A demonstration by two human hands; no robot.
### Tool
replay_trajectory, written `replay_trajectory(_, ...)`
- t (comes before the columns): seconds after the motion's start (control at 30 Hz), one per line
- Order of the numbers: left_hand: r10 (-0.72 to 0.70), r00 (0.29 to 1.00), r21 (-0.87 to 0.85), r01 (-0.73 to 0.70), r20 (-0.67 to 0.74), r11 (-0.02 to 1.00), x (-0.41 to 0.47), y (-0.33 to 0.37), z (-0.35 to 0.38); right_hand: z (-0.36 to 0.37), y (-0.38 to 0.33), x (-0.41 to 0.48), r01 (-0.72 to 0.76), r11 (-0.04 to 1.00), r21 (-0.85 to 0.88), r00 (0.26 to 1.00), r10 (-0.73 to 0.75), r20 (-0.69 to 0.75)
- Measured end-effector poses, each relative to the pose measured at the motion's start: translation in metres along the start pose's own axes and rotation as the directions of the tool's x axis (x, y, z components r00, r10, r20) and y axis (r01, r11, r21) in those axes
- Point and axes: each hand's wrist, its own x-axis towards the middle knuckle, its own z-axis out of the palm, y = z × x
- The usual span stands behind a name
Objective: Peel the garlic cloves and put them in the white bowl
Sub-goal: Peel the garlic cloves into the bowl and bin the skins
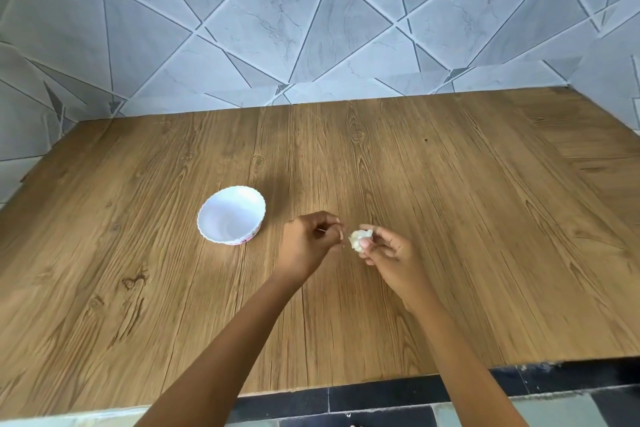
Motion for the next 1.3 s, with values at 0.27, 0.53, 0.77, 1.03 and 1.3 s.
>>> replay_trajectory(0.27, -0.368, 0.928, -0.154, 0.358, -0.047, 0.921, -0.033, -0.011, -0.031, 0.006, 0.024, 0.013, 0.292, 0.707, -0.644, 0.94, -0.336, 0.056)
replay_trajectory(0.53, -0.419, 0.893, -0.104, 0.407, -0.163, 0.907, -0.071, -0.003, -0.057, 0.002, 0.014, -0.01, 0.349, 0.545, -0.762, 0.839, -0.544, -0.005)
replay_trajectory(0.77, -0.445, 0.883, -0.031, 0.446, -0.149, 0.894, -0.096, -0.007, -0.071, 0.062, 0.029, -0.041, 0.562, 0.52, -0.643, 0.814, -0.484, 0.321)
replay_trajectory(1.03, -0.513, 0.85, 0.082, 0.507, 0.121, 0.858, -0.09, -0.02, -0.09, 0.08, 0.047, -0.042, 0.489, 0.271, -0.829, 0.864, -0.277, 0.42)
replay_trajectory(1.3, -0.551, 0.796, 0.14, 0.533, 0.252, 0.834, -0.072, -0.022, -0.1, 0.078, 0.045, -0.041, 0.494, 0.343, -0.799, 0.868, -0.239, 0.435)
